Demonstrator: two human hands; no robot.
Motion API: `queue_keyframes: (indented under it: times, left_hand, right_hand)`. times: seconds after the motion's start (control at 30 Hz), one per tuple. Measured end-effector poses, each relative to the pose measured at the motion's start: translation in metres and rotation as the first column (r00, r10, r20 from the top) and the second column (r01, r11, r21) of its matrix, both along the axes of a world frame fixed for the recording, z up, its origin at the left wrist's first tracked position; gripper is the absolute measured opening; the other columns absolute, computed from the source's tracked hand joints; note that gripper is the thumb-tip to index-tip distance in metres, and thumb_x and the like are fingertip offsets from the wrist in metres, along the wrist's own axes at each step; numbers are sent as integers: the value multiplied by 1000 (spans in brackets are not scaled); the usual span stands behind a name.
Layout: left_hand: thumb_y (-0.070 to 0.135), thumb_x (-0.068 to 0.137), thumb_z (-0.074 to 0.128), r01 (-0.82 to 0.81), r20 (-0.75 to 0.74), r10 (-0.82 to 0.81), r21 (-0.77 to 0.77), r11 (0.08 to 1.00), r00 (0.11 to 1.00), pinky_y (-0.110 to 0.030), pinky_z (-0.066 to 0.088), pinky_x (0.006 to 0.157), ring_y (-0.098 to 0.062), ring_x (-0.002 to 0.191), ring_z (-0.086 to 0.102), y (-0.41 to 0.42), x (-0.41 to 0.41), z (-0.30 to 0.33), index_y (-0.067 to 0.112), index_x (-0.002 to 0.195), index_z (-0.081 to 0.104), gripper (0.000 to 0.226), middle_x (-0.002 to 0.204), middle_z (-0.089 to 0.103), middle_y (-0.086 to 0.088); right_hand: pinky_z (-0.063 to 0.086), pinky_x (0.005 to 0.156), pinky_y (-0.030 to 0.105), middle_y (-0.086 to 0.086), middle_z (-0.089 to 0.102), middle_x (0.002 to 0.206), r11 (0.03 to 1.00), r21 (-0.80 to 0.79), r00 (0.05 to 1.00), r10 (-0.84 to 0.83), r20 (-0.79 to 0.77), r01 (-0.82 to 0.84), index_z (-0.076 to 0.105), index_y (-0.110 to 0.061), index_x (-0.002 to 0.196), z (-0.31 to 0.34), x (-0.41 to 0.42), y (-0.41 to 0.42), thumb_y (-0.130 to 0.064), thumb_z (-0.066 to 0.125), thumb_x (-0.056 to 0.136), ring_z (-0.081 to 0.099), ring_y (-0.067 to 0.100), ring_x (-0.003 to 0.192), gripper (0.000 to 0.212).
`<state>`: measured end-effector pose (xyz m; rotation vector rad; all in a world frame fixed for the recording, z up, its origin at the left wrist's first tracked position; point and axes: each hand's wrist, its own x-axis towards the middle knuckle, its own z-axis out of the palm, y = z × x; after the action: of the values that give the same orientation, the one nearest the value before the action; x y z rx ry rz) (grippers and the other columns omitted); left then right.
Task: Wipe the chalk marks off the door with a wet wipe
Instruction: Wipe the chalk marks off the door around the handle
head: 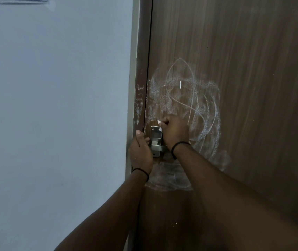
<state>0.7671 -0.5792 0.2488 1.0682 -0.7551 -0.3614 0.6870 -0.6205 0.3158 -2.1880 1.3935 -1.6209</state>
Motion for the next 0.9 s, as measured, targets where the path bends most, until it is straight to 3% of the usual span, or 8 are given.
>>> queue_keyframes:
  times: [0.1, 0.2, 0.43, 0.5, 0.6, 0.7, 0.8, 0.9]
  left_hand:
    - [43, 105, 29, -20, 84, 17, 33, 999, 996, -33, 51, 83, -15, 93, 65, 4, 2, 1, 17, 108, 65, 45, 102, 70, -2]
    - [30, 102, 41, -100, 206, 83, 77, 992, 975, -24, 44, 68, -12, 84, 62, 6, 7, 0, 17, 95, 65, 28, 92, 69, 0]
    - [15, 97, 46, -172, 233, 140, 126, 977, 962, -10, 34, 60, -8, 81, 61, 12, 8, -6, 29, 91, 60, 20, 87, 67, 6]
    - [15, 97, 46, -173, 228, 142, 124, 977, 963, -11, 37, 61, -8, 82, 61, 13, 10, -14, 29, 93, 60, 20, 90, 67, 5]
    - [14, 95, 45, -176, 272, 131, 147, 973, 953, -15, 40, 63, -7, 81, 59, 12, 15, -26, 29, 93, 60, 21, 90, 65, 7]
    - [9, 93, 45, -184, 308, 134, 141, 973, 942, -20, 44, 66, -11, 82, 60, 8, 17, -33, 24, 95, 61, 22, 90, 65, 5]
    - [8, 92, 46, -201, 294, 148, 159, 967, 944, -17, 40, 59, -9, 75, 57, 4, 17, -34, 25, 87, 58, 21, 82, 62, 8]
    - [6, 91, 45, -194, 261, 145, 173, 966, 954, -18, 40, 60, -13, 77, 59, 4, 15, -32, 21, 88, 60, 21, 84, 64, 4]
  right_hand:
    - [51, 70, 26, 3, 71, 96, 998, -33, 987, 52, -151, -58, 76, -16, 97, -4, -4, -1, -10, 66, 88, 65, 18, 86, 14]
    - [49, 67, 26, 0, 68, 92, 993, -29, 989, 109, -100, -112, 73, -18, 91, -12, -12, 0, -4, 64, 85, 62, 16, 82, 18]
    - [32, 61, 5, -1, 58, 99, 989, -73, 989, 120, -81, -126, 75, -17, 93, -11, -14, 5, -7, 69, 88, 51, 7, 77, 12]
    - [40, 62, 12, 0, 60, 94, 980, -135, 980, 127, -151, -148, 75, -15, 91, -6, -3, 6, -5, 65, 88, 52, 10, 76, 15]
    - [50, 69, 33, 5, 68, 84, 962, -206, 959, 125, -254, -180, 74, -10, 84, -2, 17, 5, -7, 65, 87, 60, 20, 79, 10]
    - [51, 76, 37, 5, 73, 88, 956, -244, 938, 72, -338, -161, 79, -14, 86, -9, 28, -3, -20, 68, 89, 64, 23, 83, 12]
    - [47, 88, 36, 1, 71, 101, 963, -263, 815, -102, -570, -64, 78, -25, 98, -22, 31, -7, -28, 58, 93, 61, 23, 99, 21]
    - [41, 92, 37, -1, 72, 100, 953, -295, 822, -111, -558, -71, 78, -29, 96, -20, 31, -7, -24, 58, 91, 59, 23, 103, 21]
